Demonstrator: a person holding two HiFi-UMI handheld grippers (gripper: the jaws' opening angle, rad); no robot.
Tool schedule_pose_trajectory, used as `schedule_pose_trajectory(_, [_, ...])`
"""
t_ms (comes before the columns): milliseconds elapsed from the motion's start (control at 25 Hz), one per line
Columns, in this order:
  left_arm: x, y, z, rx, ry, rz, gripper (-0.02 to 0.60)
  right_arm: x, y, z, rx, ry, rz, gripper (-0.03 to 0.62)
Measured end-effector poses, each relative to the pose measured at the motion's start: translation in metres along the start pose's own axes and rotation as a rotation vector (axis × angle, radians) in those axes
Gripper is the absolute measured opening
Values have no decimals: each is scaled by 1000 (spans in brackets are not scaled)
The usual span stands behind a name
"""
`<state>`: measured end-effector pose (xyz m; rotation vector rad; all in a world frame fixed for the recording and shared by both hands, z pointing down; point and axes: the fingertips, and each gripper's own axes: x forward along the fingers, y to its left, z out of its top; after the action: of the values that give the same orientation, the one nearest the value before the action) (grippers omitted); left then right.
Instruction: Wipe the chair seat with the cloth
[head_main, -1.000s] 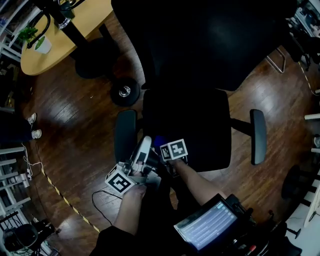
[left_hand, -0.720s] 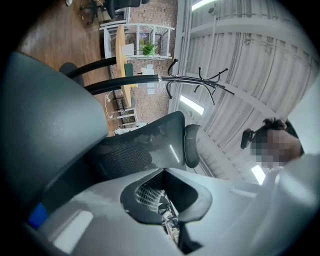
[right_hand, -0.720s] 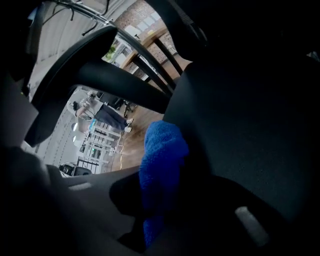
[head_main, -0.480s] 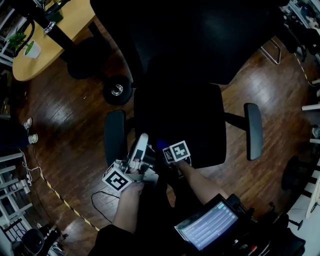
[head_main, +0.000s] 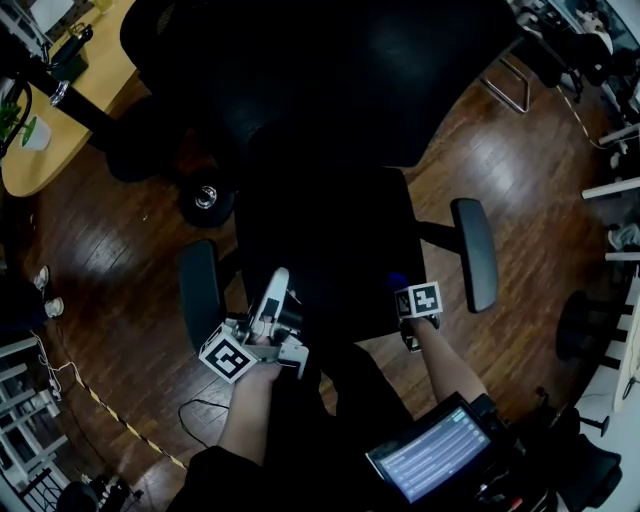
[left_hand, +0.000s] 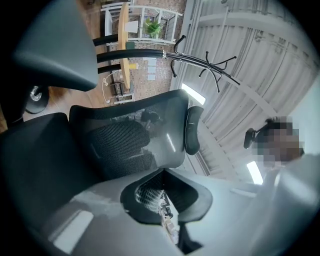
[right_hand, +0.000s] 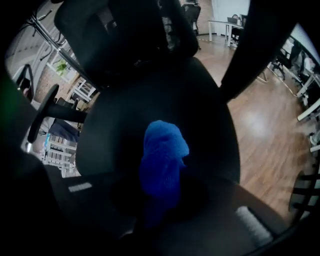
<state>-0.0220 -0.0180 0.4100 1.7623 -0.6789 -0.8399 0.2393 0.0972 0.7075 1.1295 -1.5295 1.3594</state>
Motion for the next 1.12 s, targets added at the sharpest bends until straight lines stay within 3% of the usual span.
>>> schedule_pose_trajectory(280, [2, 4, 1, 14, 14, 9, -9, -2, -21, 2, -23, -9, -59, 44])
schedule_pose_trajectory(400, [2, 11, 2, 24, 29, 25, -9, -3, -9, 11, -52, -52, -33, 44])
schedule_pose_trajectory(600, [11, -12, 8, 54, 97, 38, -9, -69, 89, 81, -93, -336, 209, 44])
schedule_pose_trajectory(800, [31, -96, 25, 132, 117, -40, -9, -217, 192, 146, -147, -708, 516, 44])
schedule_pose_trajectory(1000, [46, -190, 24, 237, 138, -149, -9, -373, 257, 151, -240, -976, 833, 44])
schedule_pose_trajectory(1120, [57, -227, 24, 288, 142, -234, -9, -424, 274, 150, -311, -1071, 925, 44])
